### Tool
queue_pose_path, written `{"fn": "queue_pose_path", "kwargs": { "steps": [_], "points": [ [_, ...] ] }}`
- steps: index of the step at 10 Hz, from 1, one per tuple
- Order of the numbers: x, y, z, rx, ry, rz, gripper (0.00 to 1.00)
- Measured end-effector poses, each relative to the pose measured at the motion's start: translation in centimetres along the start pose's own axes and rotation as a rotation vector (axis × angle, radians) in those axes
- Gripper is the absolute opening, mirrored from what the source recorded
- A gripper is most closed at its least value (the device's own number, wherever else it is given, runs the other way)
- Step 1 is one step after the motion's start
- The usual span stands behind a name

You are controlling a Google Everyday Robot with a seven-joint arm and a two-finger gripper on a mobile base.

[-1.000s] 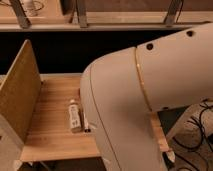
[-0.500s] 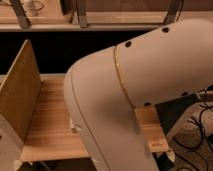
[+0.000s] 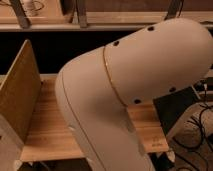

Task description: Drag the pepper across the table

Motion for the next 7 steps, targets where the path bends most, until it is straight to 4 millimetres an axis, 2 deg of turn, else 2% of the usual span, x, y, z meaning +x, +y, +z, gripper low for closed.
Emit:
{"fn": "queue_pose_path", "kwargs": {
  "steps": [3, 5, 7],
  "points": [
    [0.6, 0.4, 0.8, 0.025, 0.069, -0.022, 0.8],
    [0.2, 1.7, 2.1, 0.075, 0.153, -0.079, 0.8],
    [-0.1, 2.0, 3.0, 0.164, 0.268, -0.147, 0.8]
  ]
}}
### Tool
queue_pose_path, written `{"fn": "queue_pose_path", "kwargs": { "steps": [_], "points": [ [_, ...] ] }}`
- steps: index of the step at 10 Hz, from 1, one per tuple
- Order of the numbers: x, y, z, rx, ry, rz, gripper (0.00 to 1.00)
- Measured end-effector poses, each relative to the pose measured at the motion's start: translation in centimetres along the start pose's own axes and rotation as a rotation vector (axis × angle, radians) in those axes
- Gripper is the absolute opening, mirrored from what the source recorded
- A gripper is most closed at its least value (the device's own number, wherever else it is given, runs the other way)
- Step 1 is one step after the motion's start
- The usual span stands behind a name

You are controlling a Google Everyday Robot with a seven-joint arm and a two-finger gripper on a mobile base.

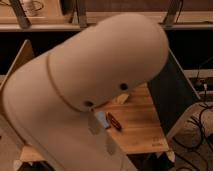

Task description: Drag the pepper across the table

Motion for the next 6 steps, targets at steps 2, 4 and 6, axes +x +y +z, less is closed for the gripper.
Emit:
{"fn": "queue_pose_path", "kwargs": {
  "steps": [2, 4, 6],
  "points": [
    [-1.5, 0.7, 0.2, 0.088, 0.099, -0.067, 0.8],
    [-2.3, 1.2, -0.1, 0.14, 0.151, -0.1, 0.8],
    [-2.4, 1.3, -0.1, 0.139, 0.148, -0.1, 0.8]
  ]
}}
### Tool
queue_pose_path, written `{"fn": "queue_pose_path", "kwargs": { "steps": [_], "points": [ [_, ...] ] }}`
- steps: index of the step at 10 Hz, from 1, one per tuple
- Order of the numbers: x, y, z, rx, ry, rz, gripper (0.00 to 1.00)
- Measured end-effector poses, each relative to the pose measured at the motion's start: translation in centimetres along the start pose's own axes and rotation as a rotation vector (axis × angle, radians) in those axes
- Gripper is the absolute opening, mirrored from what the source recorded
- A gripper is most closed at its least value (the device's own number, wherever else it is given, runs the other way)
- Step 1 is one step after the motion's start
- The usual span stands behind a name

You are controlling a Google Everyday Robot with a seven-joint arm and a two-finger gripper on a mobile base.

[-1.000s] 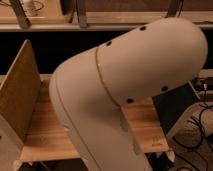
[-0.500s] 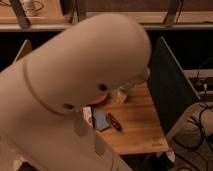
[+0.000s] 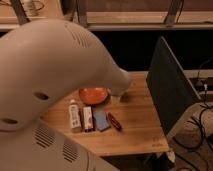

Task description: Drag the pepper across the table

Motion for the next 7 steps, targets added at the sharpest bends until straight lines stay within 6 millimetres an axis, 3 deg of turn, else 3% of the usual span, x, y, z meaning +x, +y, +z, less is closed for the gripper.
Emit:
{"fn": "queue_pose_path", "kwargs": {
  "steps": [3, 5, 7],
  "points": [
    [-2.9, 2.5, 0.4, -0.08, -0.115, -0.02, 0.8],
    [-6.5, 6.0, -0.1, -0.186, -0.278, -0.045, 0.8],
    [-6.9, 8.2, 0.0, -0.245, -0.326, -0.054, 0.8]
  ]
}}
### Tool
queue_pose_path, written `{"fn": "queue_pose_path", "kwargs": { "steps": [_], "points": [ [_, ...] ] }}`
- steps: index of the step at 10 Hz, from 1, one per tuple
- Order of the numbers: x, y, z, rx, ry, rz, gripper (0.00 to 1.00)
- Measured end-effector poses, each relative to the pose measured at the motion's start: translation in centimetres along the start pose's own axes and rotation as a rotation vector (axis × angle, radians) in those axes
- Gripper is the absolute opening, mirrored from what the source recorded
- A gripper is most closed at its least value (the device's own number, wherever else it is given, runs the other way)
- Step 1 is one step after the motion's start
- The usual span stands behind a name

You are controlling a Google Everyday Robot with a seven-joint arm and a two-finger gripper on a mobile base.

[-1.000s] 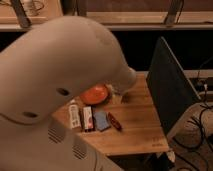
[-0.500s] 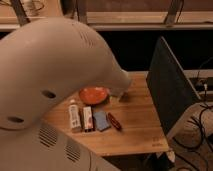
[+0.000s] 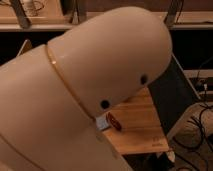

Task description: Drag the pepper across the table

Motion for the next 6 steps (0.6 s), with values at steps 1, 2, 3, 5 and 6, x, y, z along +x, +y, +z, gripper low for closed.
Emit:
{"fn": "queue_pose_path", "kwargs": {
  "steps": [1, 2, 3, 5, 6],
  "points": [
    [0.1, 0.5, 0.2, -0.014, -0.008, 0.002, 0.8],
    [0.3, 0.6, 0.2, -0.017, -0.009, 0.004, 0.8],
    [0.2, 0.6, 0.2, -0.018, -0.009, 0.002, 0.8],
    [0.4, 0.8, 0.4, -0.018, 0.002, 0.003, 0.8],
    [1.6, 1.2, 1.0, -0.02, 0.037, 0.022, 0.8]
  ]
}}
